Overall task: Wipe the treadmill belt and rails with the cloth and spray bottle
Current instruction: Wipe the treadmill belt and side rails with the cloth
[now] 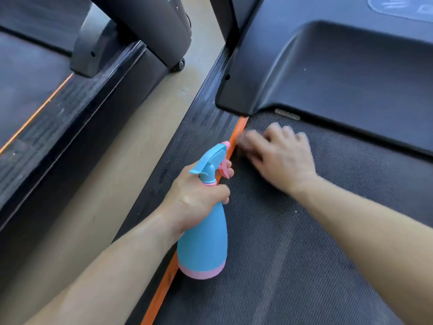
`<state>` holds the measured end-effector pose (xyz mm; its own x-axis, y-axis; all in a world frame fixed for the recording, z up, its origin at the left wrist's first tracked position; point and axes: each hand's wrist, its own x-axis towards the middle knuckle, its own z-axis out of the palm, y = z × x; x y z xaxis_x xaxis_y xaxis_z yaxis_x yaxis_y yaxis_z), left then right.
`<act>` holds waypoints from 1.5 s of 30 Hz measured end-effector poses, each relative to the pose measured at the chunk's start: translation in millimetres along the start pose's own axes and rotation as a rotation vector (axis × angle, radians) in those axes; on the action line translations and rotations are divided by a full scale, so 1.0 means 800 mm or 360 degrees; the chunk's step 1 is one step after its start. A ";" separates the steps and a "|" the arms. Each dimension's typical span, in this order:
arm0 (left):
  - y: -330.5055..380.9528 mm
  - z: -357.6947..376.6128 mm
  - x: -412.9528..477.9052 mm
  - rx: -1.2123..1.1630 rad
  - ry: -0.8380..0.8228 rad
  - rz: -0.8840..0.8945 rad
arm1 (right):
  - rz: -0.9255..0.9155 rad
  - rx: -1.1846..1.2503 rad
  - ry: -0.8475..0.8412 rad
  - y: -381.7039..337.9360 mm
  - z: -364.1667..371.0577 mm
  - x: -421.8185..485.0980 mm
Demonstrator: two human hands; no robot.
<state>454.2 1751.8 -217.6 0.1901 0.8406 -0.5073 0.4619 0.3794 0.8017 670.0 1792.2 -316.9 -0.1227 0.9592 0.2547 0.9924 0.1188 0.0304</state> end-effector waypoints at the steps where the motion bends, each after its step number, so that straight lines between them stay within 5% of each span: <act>1: -0.004 0.000 0.000 0.0000 -0.0008 0.0002 | 0.0229 0.0002 -0.0013 0.012 0.005 0.025; 5: -0.017 -0.003 -0.003 -0.0020 -0.0028 -0.0060 | 0.0425 0.0042 -0.0021 -0.002 0.006 0.023; 12: 0.001 0.002 -0.003 0.0025 -0.0002 -0.0096 | -0.0416 0.0083 -0.0072 -0.005 -0.008 -0.036; 18: -0.002 0.000 -0.001 -0.0027 0.0013 -0.0054 | 0.0407 0.0010 -0.0019 -0.019 0.009 0.021; 25: 0.005 0.003 -0.005 0.0008 0.0040 -0.0093 | -0.0307 0.0087 -0.0020 -0.022 -0.015 -0.076; 31: -0.009 0.010 -0.007 0.0067 0.0002 -0.0016 | 0.0411 0.0050 -0.0033 0.007 0.011 0.038; 38: -0.003 0.015 -0.002 0.0102 0.0007 -0.0053 | -0.0186 0.0083 -0.0025 -0.003 -0.013 -0.091; 45: -0.012 0.020 0.005 0.0180 0.0017 0.0018 | 0.0404 0.0033 0.0007 0.032 0.009 0.006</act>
<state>464.6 1745.1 -232.4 0.1870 0.8488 -0.4945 0.5547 0.3242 0.7663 695.1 1801.7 -322.0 0.1304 0.9578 0.2560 0.9912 -0.1203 -0.0547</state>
